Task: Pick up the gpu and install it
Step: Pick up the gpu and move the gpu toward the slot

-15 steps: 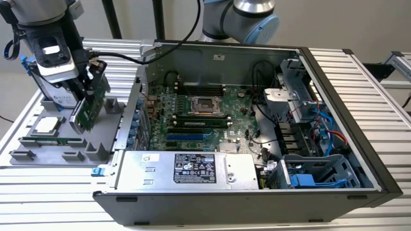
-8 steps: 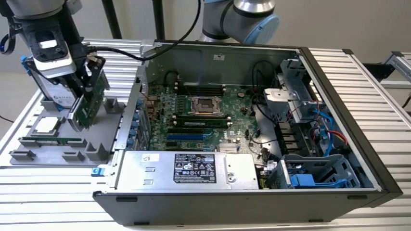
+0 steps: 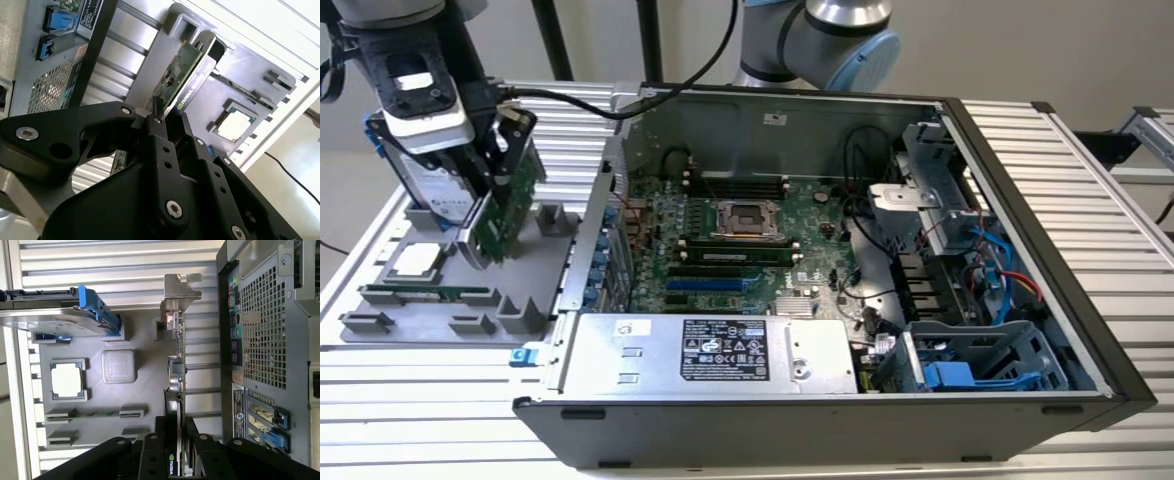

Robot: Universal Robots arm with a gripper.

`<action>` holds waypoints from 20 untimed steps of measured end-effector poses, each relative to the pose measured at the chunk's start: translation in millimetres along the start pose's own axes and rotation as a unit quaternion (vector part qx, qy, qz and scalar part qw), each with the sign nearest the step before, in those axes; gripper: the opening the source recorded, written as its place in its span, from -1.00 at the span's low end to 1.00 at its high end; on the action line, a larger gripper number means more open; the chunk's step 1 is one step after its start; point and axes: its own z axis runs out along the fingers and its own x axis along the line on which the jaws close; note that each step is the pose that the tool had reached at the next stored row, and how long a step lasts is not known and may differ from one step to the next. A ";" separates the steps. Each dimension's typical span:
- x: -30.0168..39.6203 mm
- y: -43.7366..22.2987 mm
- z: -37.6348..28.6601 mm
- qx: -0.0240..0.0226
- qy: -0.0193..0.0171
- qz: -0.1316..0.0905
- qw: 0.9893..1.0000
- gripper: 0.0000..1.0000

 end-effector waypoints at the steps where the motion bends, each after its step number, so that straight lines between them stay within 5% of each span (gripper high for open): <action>1: 0.0 0.0 -1.0 0.000 0.000 0.000 1.000 -1.00; 20: -0.4 0.1 -15.6 0.000 0.000 0.000 1.000 -1.00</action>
